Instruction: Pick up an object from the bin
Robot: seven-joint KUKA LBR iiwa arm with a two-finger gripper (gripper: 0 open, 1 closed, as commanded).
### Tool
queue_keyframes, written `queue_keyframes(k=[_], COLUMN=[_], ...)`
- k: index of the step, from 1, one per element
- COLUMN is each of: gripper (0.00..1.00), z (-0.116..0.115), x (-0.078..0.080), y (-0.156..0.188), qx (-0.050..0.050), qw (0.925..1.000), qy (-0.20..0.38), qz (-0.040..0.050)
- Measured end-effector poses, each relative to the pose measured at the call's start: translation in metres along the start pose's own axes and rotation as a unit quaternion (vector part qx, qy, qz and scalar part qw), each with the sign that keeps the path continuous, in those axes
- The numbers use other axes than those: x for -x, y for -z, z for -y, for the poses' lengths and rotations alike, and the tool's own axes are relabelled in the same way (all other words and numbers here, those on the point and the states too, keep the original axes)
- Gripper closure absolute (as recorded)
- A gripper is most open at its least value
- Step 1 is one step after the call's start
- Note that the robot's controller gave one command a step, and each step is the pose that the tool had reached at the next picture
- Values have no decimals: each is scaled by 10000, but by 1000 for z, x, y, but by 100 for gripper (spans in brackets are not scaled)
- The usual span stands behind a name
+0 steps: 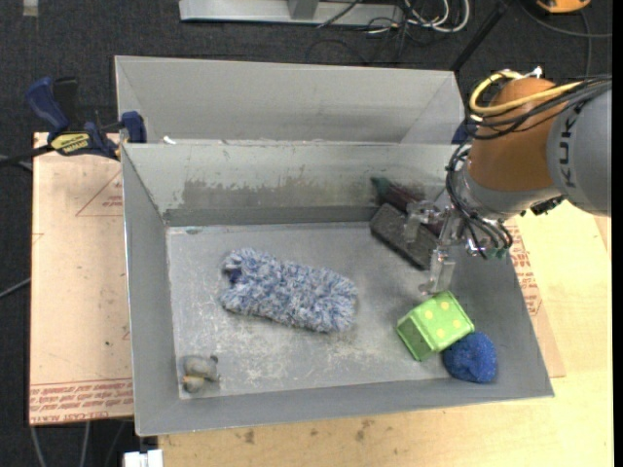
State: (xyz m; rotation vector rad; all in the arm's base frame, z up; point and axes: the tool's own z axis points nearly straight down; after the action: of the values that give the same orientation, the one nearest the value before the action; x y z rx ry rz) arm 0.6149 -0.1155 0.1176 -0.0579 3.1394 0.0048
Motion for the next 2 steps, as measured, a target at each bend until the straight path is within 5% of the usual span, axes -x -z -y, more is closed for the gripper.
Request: queue_keyframes(k=[1, 2], gripper=[100, 0], z=[6, 6], x=[21, 20], y=[-24, -25], qx=[-9, -9], qw=[10000, 10000], qy=[51, 58], qz=[4, -16])
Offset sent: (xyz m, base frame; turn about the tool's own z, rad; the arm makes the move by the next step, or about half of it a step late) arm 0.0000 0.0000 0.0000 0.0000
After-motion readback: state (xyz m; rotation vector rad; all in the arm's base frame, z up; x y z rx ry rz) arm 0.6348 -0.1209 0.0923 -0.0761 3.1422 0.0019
